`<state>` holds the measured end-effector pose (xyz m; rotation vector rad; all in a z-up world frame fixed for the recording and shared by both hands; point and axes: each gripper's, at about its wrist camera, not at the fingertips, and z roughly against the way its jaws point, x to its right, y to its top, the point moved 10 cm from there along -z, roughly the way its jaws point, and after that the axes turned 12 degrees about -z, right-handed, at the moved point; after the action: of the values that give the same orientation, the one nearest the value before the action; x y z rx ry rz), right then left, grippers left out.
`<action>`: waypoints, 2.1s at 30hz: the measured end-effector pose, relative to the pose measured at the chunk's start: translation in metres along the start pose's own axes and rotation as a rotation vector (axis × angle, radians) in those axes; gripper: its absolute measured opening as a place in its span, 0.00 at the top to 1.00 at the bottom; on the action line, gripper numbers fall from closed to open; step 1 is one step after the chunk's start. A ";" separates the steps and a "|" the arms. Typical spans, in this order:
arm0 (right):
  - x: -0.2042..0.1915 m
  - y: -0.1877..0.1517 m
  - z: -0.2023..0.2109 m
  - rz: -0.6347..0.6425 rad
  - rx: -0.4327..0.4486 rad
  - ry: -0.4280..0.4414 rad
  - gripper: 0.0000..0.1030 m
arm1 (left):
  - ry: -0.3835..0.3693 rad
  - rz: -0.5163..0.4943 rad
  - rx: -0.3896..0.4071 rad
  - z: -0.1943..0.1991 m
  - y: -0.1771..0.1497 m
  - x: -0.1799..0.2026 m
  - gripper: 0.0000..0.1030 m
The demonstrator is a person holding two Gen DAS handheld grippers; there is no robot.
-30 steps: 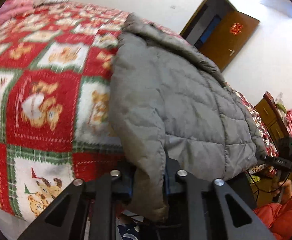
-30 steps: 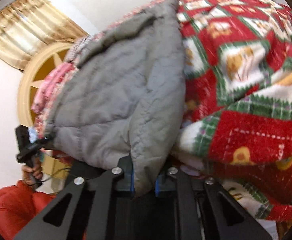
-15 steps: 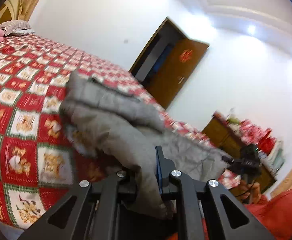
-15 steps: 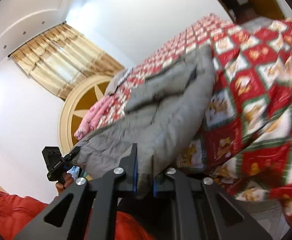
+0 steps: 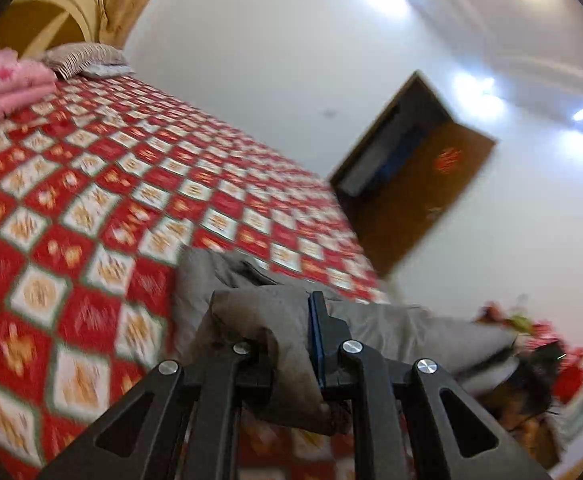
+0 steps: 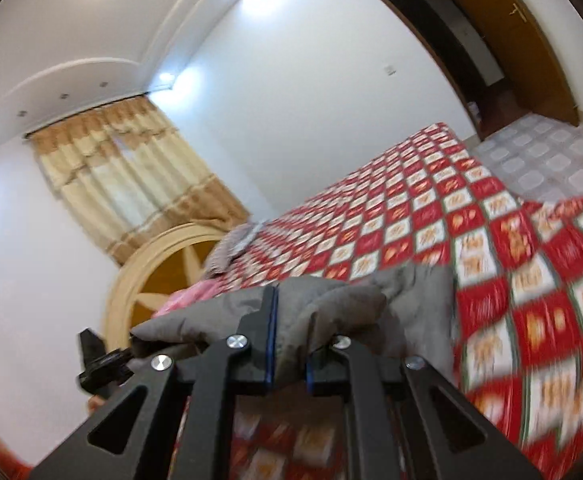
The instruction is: Fold large clothes
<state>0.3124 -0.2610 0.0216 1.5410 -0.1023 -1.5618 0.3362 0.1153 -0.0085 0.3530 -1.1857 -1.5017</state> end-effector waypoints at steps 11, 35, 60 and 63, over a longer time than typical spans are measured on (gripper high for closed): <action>0.155 0.041 -0.208 -0.109 -0.085 -0.315 0.87 | 0.277 0.050 -0.256 -0.209 -0.015 -0.092 0.88; 0.129 0.089 -0.149 -0.142 0.057 -0.187 0.06 | 0.022 0.274 -0.145 -0.169 0.035 -0.123 0.16; 0.190 -0.013 -0.318 0.140 -0.252 -0.502 0.69 | 0.281 -0.175 -0.265 -0.318 -0.046 -0.046 0.15; 0.194 -0.014 -0.315 0.088 -0.236 -0.457 0.72 | 0.268 -0.173 -0.226 -0.326 -0.049 -0.042 0.14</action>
<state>0.6039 -0.2123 -0.2007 0.9679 -0.2293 -1.7613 0.5686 -0.0094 -0.2100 0.4951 -0.7817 -1.6601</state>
